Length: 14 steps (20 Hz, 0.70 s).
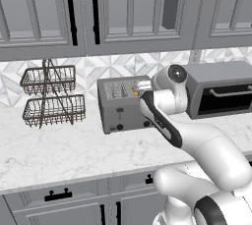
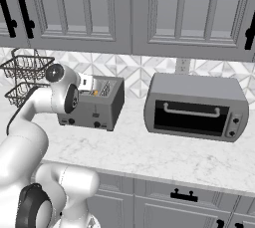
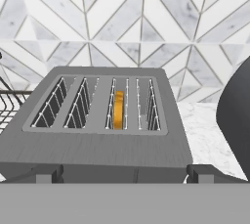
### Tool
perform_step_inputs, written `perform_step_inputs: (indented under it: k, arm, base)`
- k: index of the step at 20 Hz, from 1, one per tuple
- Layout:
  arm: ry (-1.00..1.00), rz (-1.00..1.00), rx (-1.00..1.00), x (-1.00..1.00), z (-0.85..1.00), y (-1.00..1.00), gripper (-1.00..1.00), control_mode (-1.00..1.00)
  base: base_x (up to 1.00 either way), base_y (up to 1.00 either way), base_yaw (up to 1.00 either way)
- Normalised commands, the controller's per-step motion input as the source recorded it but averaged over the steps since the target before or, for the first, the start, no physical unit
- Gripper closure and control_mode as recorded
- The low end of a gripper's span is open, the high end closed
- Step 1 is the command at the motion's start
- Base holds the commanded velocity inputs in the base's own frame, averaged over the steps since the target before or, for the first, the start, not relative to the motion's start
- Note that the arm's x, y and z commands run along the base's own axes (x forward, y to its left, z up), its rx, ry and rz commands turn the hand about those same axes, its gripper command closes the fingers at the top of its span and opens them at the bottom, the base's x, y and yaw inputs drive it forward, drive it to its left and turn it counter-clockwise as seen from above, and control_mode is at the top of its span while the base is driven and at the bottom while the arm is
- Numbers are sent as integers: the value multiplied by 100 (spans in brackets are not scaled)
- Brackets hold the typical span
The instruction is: Start the toaster. Once the lever pops up, take the bread to the plate on the dining counter.
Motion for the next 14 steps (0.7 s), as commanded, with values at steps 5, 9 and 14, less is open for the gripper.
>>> perform_step_inputs:
  k: [5,9,14]
  arm:
    - [0,0,0,0,0,0,-100,-100]
    - [0,0,0,0,0,0,-100,-100]
    - [0,0,0,0,0,0,-100,-100]
  base:
    - [0,0,0]
    - [0,0,0]
    - [0,0,0]
